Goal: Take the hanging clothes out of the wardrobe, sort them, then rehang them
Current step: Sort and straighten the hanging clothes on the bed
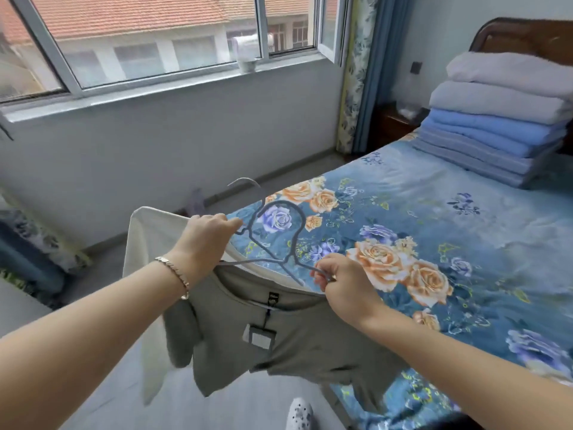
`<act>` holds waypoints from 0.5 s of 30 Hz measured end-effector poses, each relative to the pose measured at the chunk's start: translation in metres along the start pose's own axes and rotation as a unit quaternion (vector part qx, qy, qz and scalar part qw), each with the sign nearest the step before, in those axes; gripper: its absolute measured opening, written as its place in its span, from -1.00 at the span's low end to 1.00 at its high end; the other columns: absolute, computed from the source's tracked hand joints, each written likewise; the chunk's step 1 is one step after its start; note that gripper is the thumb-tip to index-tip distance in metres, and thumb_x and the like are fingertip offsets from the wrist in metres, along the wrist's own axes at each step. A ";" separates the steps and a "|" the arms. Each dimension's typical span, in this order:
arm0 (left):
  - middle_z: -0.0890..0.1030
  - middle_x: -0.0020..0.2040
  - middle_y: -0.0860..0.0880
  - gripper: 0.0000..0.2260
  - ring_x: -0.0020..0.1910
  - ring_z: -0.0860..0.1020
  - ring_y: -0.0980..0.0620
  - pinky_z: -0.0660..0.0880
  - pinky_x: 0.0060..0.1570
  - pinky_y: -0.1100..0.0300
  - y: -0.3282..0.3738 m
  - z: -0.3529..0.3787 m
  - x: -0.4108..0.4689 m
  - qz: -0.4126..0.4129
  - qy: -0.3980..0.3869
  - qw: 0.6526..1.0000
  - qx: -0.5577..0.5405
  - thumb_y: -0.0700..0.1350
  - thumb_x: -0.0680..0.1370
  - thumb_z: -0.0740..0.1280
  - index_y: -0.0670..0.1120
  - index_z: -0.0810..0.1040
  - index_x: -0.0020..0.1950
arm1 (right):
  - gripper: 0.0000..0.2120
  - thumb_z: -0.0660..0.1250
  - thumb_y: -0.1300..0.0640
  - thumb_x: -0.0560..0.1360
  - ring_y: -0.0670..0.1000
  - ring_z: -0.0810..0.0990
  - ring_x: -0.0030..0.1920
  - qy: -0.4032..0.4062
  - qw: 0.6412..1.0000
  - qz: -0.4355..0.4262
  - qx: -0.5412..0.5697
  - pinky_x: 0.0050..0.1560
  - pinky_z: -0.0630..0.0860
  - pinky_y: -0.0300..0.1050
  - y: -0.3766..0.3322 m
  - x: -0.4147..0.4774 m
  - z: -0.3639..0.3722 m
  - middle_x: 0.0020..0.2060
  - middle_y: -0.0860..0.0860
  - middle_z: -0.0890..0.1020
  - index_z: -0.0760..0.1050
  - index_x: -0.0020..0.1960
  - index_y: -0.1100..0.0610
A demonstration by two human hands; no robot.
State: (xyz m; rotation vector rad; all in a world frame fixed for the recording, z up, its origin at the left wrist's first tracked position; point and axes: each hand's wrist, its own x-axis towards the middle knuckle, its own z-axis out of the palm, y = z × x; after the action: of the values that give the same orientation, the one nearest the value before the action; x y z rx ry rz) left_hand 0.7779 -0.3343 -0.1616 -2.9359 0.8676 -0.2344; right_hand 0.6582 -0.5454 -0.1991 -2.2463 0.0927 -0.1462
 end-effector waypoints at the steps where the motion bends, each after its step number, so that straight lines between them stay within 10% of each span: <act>1: 0.57 0.04 -0.09 -0.65 0.08 0.55 -0.15 0.39 0.04 0.07 -0.008 0.007 0.017 -0.031 -0.020 0.999 0.018 -0.38 0.43 0.20 -0.08 0.49 0.13 | -0.81 0.20 0.42 0.44 0.18 0.49 -0.17 0.000 1.000 -0.006 0.011 -0.10 0.44 0.02 0.005 0.013 0.002 -0.25 0.21 0.55 0.46 -0.34 0.34; 15: 0.55 -0.08 -0.20 -0.80 -0.05 0.53 -0.21 0.44 -0.08 0.03 -0.122 0.073 0.276 -0.118 -0.063 0.988 -0.079 -0.39 0.48 0.17 -0.12 0.29 -0.25 | -0.78 0.15 0.23 0.31 0.23 0.51 -0.23 0.101 0.993 0.045 0.032 -0.21 0.44 0.02 0.066 0.242 -0.008 -0.32 0.23 0.55 0.45 -0.39 0.35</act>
State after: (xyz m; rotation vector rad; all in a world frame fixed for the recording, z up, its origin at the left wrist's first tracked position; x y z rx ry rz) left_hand 1.0842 -0.3811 -0.1850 -3.1569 0.5444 0.0103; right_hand 0.8957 -0.6208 -0.2276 -2.1541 0.2937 -0.3237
